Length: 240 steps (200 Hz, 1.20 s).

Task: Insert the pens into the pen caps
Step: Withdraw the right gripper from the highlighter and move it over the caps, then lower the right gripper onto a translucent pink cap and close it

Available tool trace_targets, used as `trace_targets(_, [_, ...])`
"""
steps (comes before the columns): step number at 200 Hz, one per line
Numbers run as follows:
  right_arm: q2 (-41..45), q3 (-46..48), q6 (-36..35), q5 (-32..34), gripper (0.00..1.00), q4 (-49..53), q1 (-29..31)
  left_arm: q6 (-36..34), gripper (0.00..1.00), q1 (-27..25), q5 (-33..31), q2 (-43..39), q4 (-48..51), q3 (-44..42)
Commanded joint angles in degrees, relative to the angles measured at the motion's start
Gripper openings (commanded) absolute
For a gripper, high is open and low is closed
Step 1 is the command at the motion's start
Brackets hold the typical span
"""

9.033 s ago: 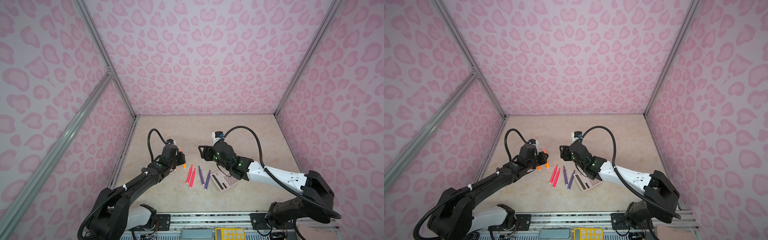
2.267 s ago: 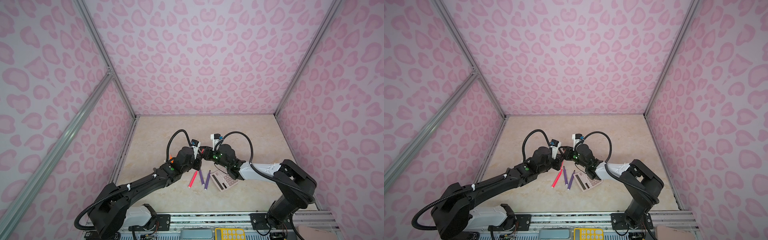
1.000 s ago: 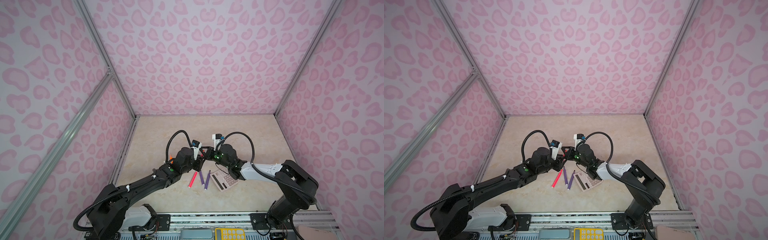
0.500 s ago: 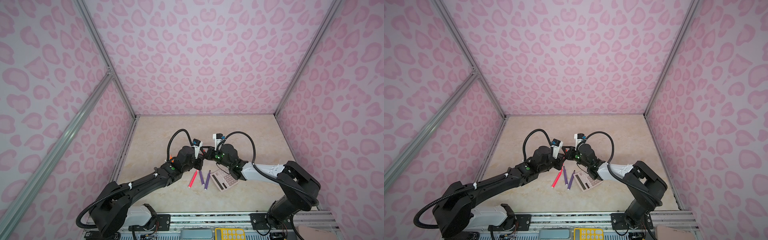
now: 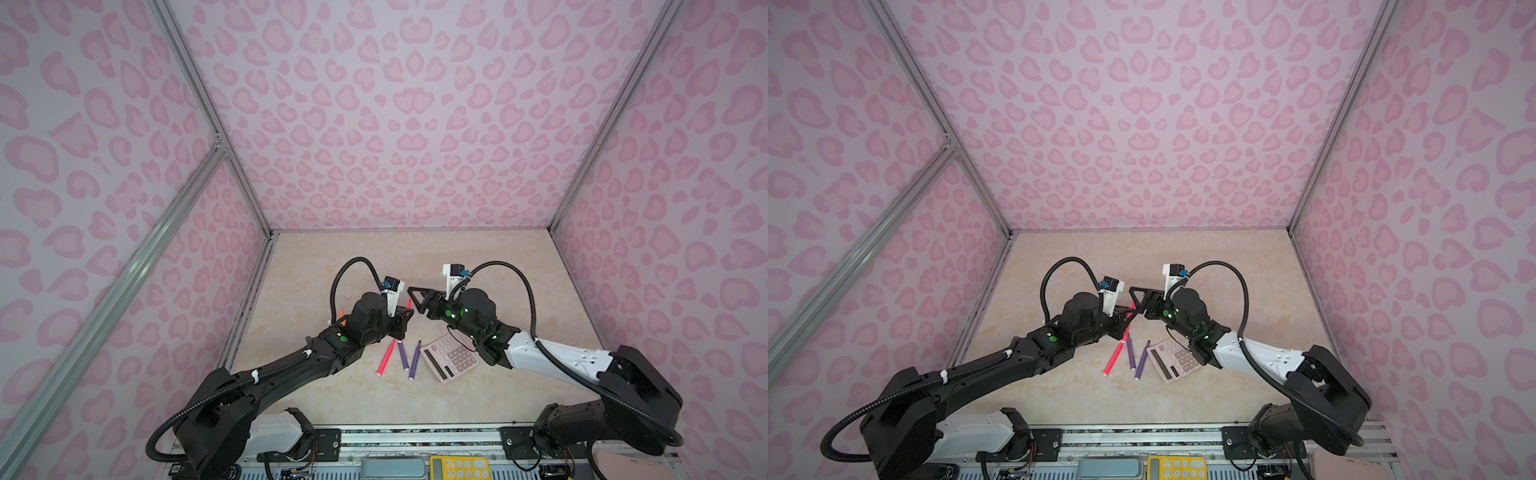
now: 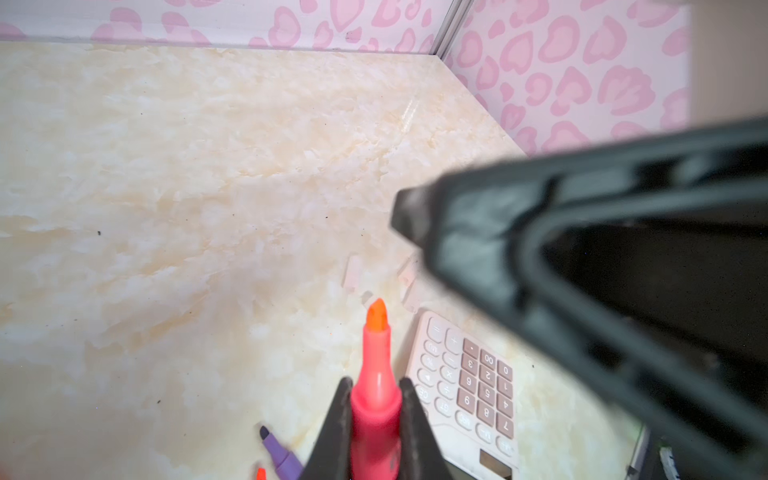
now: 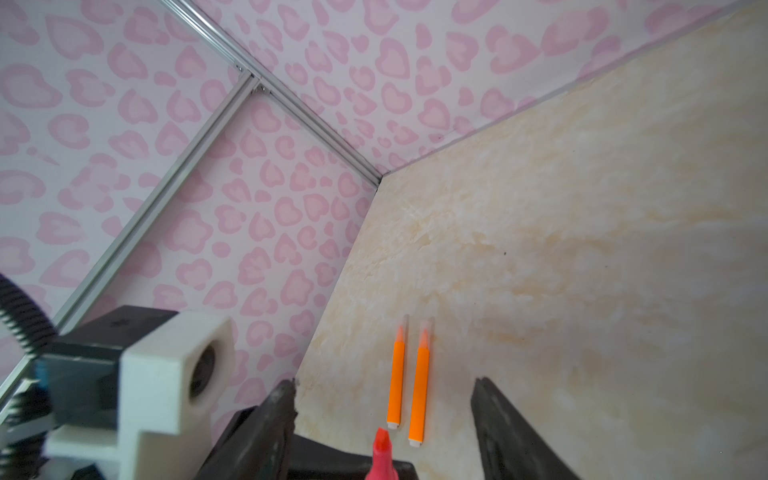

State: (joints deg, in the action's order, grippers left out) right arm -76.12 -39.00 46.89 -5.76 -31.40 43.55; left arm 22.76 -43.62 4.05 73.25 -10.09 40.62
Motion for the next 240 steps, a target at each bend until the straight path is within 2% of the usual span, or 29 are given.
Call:
trace_targets(1, [5.8,1.9,-3.9,10.5,0.71,10.4,0.2,4.1,0.03,-0.1,-1.3,-0.5,-1.2,0.0])
trace_targets(31, [12.4,3.3,-4.8,24.3,0.7,22.8,0.1,6.5,0.03,0.0,-5.8,-0.9,2.9,0.0])
trace_targets(55, [13.2,5.3,-4.7,29.1,0.64,27.1,-0.6,8.1,0.03,-0.1,-13.2,-1.0,7.7,0.9])
trace_targets(83, [8.9,3.9,-6.0,26.4,0.57,31.1,-0.7,8.3,0.03,0.0,-18.1,-1.1,10.8,1.9])
trace_targets(110, [-0.7,-2.9,-9.0,20.2,0.49,37.1,-0.6,8.3,0.03,0.0,-17.8,-1.3,11.5,2.2])
trace_targets(136, [-11.1,-9.7,-11.4,18.9,0.42,42.2,0.9,7.9,0.03,0.1,-17.9,-1.4,11.5,2.2])
trace_targets(156, [-17.4,-13.5,-13.0,18.1,0.42,44.4,1.5,7.6,0.03,0.0,-18.0,-1.4,11.4,2.3])
trace_targets(194, [-26.8,-20.7,-14.8,21.2,0.35,50.5,1.6,7.2,0.03,0.0,-17.9,-1.4,11.6,2.4])
trace_targets(240, [-30.0,-23.5,-14.6,25.3,0.34,53.8,1.5,6.5,0.03,0.0,-17.3,-0.6,11.8,3.1])
